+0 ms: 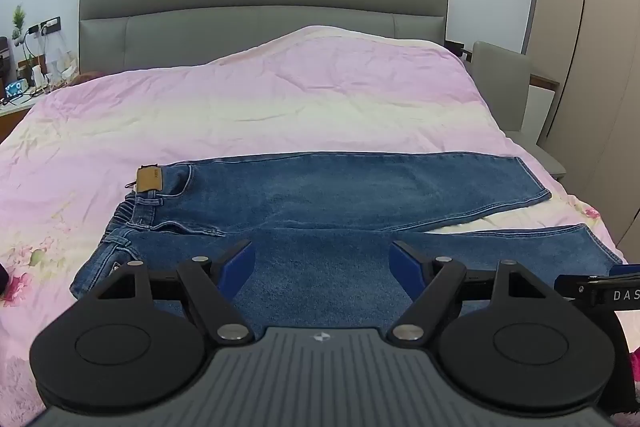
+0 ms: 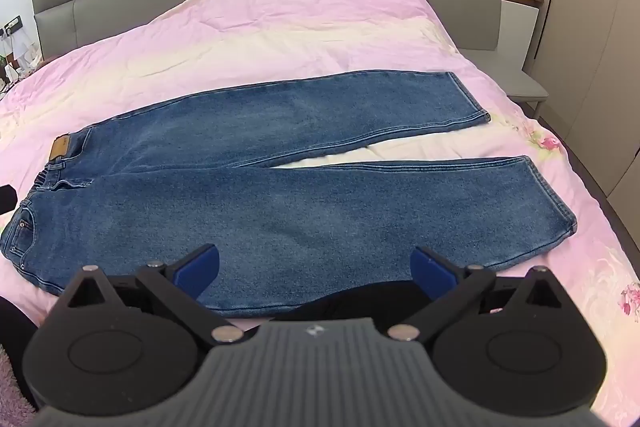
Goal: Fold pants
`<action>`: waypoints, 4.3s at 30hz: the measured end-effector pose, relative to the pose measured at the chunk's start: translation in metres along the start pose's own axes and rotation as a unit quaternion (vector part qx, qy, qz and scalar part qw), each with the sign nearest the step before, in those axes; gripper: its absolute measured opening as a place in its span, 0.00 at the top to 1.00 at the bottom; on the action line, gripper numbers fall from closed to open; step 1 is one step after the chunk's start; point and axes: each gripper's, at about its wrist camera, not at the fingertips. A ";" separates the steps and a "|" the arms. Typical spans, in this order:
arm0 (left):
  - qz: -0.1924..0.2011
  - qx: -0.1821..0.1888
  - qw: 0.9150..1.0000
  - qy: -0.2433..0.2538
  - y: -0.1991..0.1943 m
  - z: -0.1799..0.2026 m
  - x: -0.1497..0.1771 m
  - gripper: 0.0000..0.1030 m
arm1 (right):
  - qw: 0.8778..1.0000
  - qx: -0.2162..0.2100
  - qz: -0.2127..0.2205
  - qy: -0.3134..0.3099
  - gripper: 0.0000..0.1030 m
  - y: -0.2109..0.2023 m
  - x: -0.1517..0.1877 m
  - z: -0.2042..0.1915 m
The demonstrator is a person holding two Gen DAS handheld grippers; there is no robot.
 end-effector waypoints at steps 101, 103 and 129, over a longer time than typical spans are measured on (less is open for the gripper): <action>-0.052 0.026 0.996 0.067 0.007 -0.009 0.005 0.13 | 0.999 0.027 0.029 0.034 0.05 -0.014 -0.008 0.032; -0.057 0.026 0.994 0.087 0.010 -0.018 0.002 0.14 | 0.999 0.024 0.029 0.027 0.05 -0.008 -0.011 0.041; -0.350 0.162 0.800 0.459 0.127 -0.074 0.109 0.20 | 0.995 -0.017 -0.063 -0.081 0.36 0.101 0.003 0.185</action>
Point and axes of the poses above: each gripper's, at about its wrist camera, not at the fingertips, and y roughly the way its jaws point, z to its right, x to its underside, and after that the axes turned 13 degrees about z, right-handed
